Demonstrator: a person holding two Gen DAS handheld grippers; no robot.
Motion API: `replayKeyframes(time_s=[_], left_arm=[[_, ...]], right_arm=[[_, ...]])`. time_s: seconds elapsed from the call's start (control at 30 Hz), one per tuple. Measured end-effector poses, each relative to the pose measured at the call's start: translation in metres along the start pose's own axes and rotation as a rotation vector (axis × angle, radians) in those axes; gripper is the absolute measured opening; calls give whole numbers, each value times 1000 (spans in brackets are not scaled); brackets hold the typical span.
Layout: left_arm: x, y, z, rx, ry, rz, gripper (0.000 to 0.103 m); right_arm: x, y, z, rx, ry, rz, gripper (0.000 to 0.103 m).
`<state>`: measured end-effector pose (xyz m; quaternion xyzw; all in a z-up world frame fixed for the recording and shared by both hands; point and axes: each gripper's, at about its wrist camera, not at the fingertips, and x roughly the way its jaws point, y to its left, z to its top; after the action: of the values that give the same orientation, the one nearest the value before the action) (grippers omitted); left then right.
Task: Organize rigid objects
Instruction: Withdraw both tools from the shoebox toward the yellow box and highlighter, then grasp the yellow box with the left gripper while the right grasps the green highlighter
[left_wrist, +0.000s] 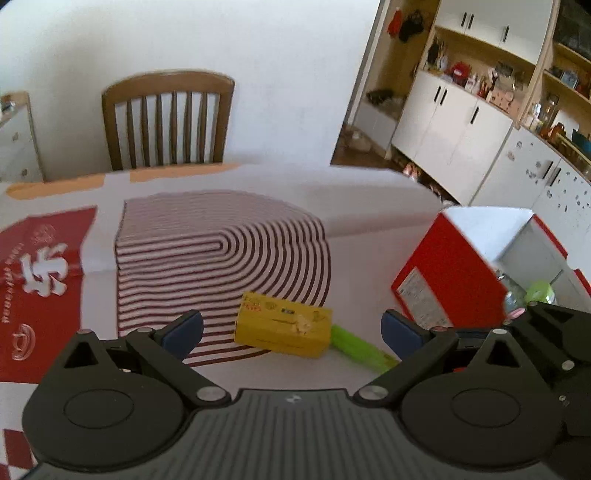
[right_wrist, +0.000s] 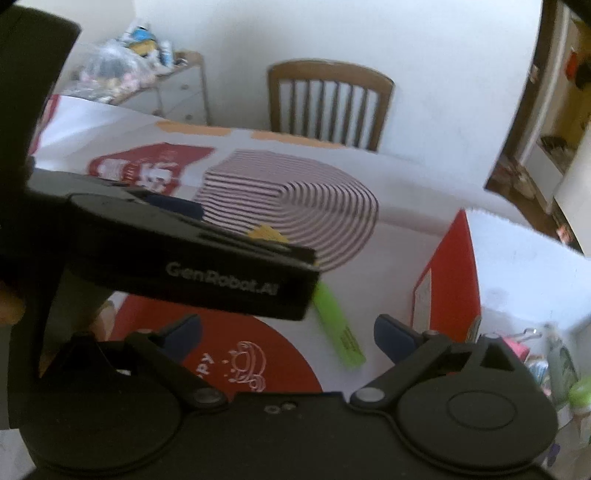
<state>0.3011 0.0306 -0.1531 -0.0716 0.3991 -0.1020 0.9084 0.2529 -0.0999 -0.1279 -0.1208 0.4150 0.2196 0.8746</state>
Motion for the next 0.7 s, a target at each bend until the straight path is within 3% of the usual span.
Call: replayKeyframes(time_s=[0.3,0.6,0.7], left_arm=[[29,5,4,79,46,-17,103],[46,-2,0,131,48,38,102],[49,-1,-1,125,49,43,96]], right_arm=[[26,3,0,-59,42,-57,77],[49,-2,3,-5,84,-106,57],[54,-1,2,7,100,-124,51]])
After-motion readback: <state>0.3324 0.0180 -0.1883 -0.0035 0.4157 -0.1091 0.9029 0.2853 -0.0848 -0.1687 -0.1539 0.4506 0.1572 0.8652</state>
